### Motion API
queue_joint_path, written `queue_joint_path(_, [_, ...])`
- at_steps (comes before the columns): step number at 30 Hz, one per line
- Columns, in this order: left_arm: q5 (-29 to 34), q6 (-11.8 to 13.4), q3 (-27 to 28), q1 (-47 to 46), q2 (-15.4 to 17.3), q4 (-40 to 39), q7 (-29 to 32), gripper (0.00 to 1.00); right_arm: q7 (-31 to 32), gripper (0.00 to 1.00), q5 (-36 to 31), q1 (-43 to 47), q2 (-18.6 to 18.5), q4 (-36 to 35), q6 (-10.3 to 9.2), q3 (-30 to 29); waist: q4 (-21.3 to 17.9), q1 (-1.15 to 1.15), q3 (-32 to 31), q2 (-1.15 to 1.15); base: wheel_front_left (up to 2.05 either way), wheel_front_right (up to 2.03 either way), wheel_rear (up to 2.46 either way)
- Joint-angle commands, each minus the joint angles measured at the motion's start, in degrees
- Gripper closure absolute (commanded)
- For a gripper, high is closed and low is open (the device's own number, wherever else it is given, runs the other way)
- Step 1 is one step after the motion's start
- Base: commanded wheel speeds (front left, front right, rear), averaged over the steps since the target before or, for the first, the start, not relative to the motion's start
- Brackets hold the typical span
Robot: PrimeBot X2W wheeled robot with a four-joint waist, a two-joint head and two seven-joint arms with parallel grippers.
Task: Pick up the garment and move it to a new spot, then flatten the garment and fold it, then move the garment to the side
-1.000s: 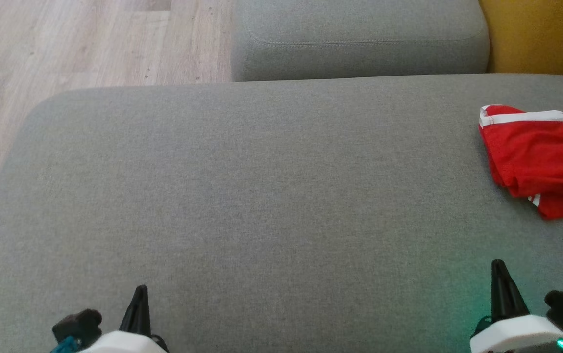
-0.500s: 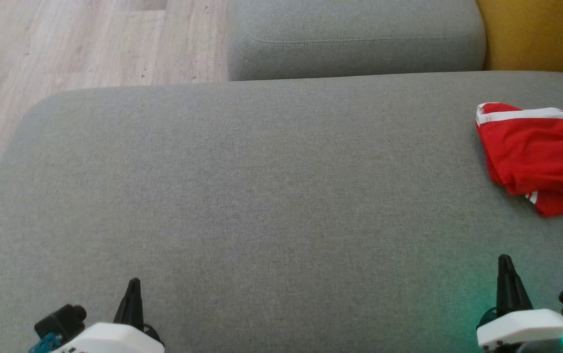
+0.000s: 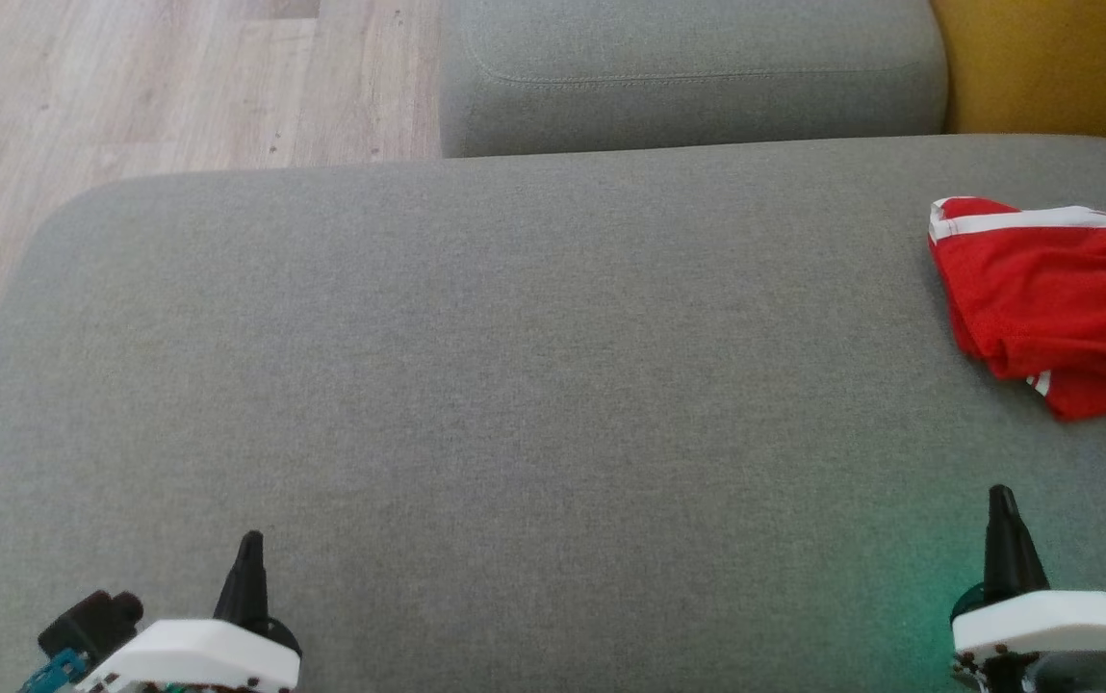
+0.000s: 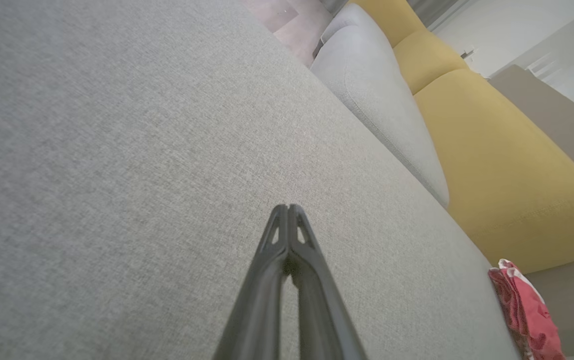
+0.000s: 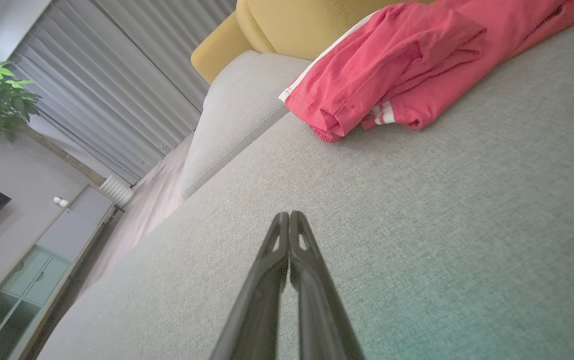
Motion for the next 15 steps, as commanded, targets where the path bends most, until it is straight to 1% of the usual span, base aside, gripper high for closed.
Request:
queue_joint_path(1, [-1.8, -0.4, 1.4, -3.4, 0.1, -2.2, 0.4, 1.0, 0.4, 1.0, 2.2, -3.3, -0.3, -2.2, -0.02, 0.3, -0.1, 0.0, 0.0, 0.0, 0.0, 0.0, 0.0])
queue_joint_path(15, [-10.8, -1.4, 3.0, -4.8, 0.1, -2.9, 2.7, 1.0, 2.7, 1.0, 12.5, -4.4, -0.3, -3.0, -0.02, 0.1, -0.6, 0.0, 0.2, 0.0, 0.0, 0.0, 0.0])
